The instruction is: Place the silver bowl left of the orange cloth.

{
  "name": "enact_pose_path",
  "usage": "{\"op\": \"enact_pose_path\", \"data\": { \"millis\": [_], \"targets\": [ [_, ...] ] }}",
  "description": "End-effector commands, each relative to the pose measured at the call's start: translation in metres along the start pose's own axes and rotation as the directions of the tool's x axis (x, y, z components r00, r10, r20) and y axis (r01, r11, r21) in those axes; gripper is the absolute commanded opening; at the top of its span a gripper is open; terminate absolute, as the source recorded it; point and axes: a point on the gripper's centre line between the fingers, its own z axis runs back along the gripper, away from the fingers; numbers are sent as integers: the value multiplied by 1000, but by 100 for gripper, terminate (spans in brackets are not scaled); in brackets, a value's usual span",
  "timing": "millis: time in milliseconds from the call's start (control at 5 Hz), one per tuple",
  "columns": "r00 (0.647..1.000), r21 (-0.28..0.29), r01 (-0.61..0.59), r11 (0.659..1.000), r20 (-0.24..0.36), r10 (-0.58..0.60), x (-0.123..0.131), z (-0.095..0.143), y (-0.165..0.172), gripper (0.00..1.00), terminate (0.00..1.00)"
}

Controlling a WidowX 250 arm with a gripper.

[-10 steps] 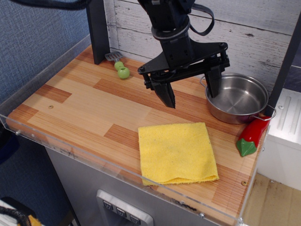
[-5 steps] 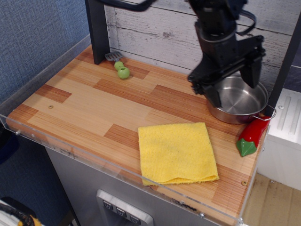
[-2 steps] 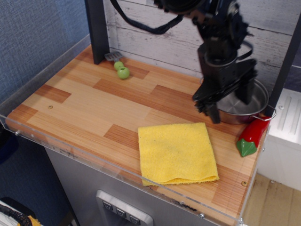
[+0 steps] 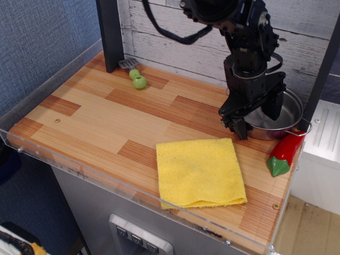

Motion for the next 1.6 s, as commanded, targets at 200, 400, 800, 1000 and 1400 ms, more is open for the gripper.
{"op": "enact_pose_path", "data": {
  "millis": [200, 400, 800, 1000, 1400],
  "targets": [
    [998, -26, 59, 998, 36, -58, 4, 17, -11, 0, 0],
    [997, -17, 69, 997, 25, -69, 0, 17, -14, 0, 0],
    [989, -24, 146, 989, 4, -145, 3, 24, -18, 0, 0],
    [983, -47, 184, 982, 5, -184, -2, 30, -36, 0, 0],
    [975, -99, 224, 969, 15, -224, -6, 68, -38, 0, 0]
  ]
}}
